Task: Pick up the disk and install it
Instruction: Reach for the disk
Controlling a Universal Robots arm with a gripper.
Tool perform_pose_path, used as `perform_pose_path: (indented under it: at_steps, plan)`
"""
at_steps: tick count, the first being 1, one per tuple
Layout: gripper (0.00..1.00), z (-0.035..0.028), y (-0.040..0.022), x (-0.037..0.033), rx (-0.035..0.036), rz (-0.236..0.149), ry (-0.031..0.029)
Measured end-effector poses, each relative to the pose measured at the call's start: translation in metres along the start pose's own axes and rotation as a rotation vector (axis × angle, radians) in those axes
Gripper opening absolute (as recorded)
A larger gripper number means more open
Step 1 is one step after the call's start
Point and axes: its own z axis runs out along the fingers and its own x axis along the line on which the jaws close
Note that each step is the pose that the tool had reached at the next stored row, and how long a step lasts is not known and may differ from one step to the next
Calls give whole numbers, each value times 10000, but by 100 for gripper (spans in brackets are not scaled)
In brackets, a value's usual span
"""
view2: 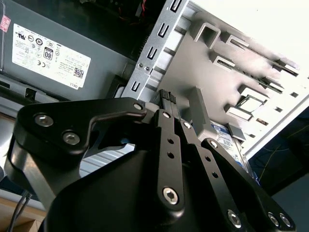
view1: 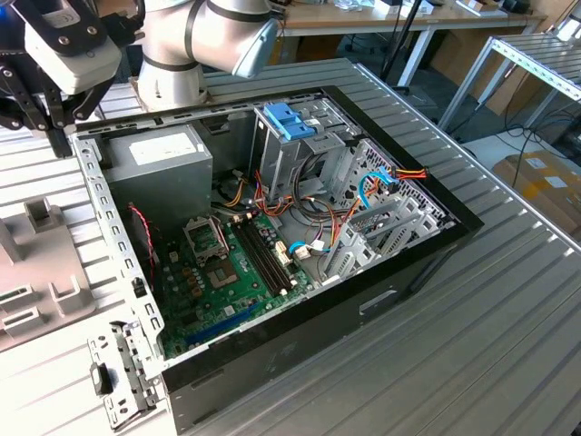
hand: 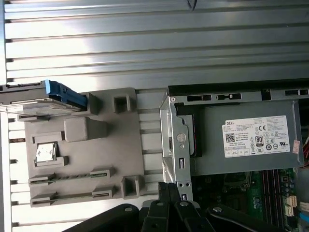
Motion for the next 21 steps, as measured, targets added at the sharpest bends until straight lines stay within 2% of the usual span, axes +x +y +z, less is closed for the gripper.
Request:
perform_pose_path:
  at_steps: [21]
  plan:
    - [11,-5,-14,188,0,0,0]
